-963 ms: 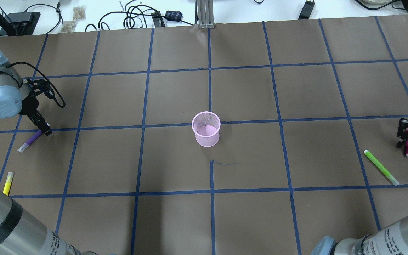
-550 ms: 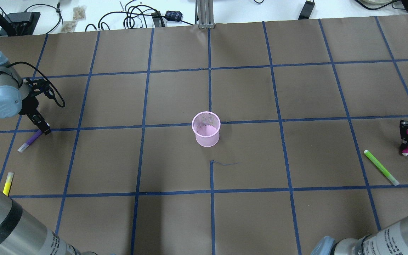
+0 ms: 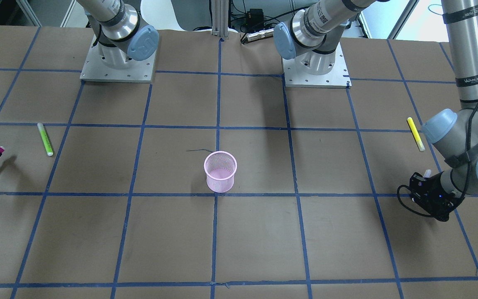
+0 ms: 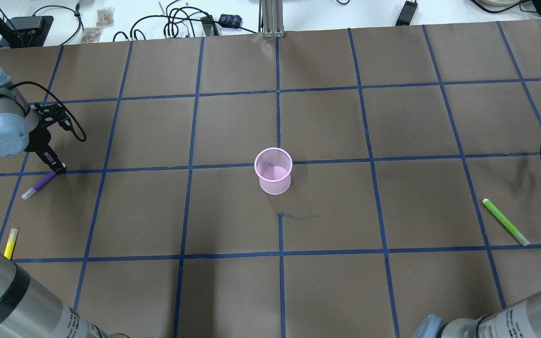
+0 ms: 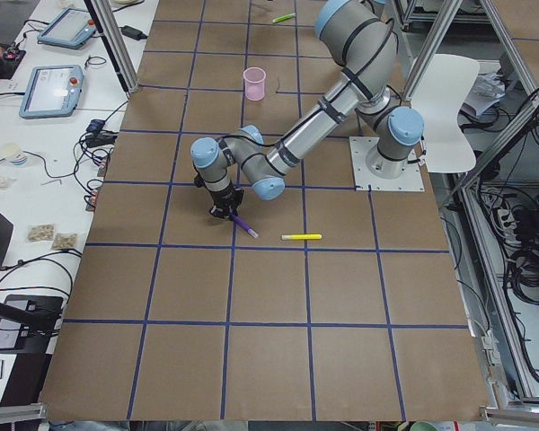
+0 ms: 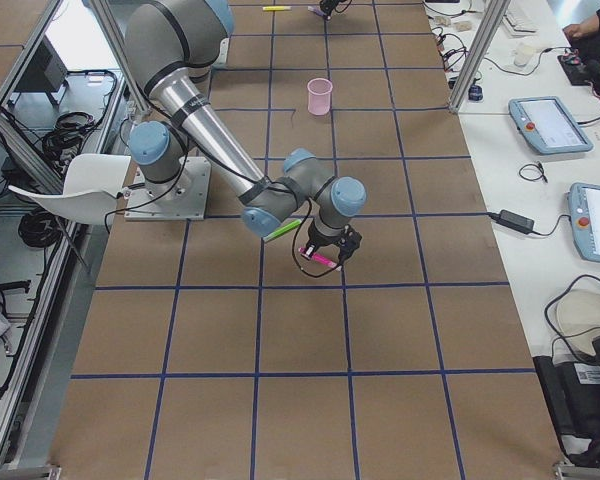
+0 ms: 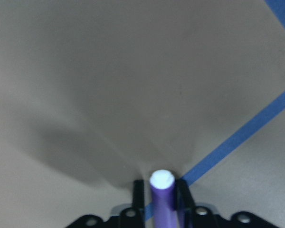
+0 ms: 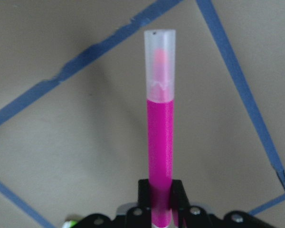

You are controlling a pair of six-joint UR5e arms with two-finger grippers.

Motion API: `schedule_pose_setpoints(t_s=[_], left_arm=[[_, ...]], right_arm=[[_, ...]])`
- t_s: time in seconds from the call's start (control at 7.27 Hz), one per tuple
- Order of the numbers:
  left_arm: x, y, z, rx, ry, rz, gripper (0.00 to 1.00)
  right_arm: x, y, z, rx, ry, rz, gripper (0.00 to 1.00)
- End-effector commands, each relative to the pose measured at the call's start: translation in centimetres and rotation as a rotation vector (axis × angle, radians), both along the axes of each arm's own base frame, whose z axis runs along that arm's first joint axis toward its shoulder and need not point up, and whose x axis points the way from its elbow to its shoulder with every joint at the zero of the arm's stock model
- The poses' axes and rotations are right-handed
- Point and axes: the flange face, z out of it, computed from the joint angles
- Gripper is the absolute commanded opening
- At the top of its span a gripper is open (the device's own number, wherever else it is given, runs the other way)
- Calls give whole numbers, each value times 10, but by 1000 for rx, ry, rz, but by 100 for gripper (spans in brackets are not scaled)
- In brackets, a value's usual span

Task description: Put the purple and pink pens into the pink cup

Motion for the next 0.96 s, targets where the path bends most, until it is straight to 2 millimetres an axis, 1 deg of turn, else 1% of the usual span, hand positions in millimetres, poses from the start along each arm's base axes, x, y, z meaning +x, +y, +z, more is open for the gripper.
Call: schedule_pose_setpoints(t_s=[0.0, 0.14, 0.28, 0.41, 0.55, 0.69, 0.83], left_arm=[[-7, -2, 15, -31, 14, 3, 0], [-12, -3, 25, -39, 10, -6, 0], [-17, -4, 38, -57, 2, -14, 0], [-25, -5, 48, -77, 21, -8, 0], [-30, -4, 59, -87, 29, 1, 0], [-44, -7, 69, -94, 27, -7, 0], [-55, -6, 80, -86, 23, 33, 0]], right_arm=[[78, -44, 44, 43, -60, -20, 0], [143, -52, 73, 92, -109, -31, 0], [203, -54, 97, 150, -180, -31, 0], [266, -58, 113, 168, -230, 46, 0], [340, -59, 128, 163, -243, 162, 0], [412, -52, 142, 139, -259, 275, 0], [473, -39, 142, 141, -319, 347, 0]])
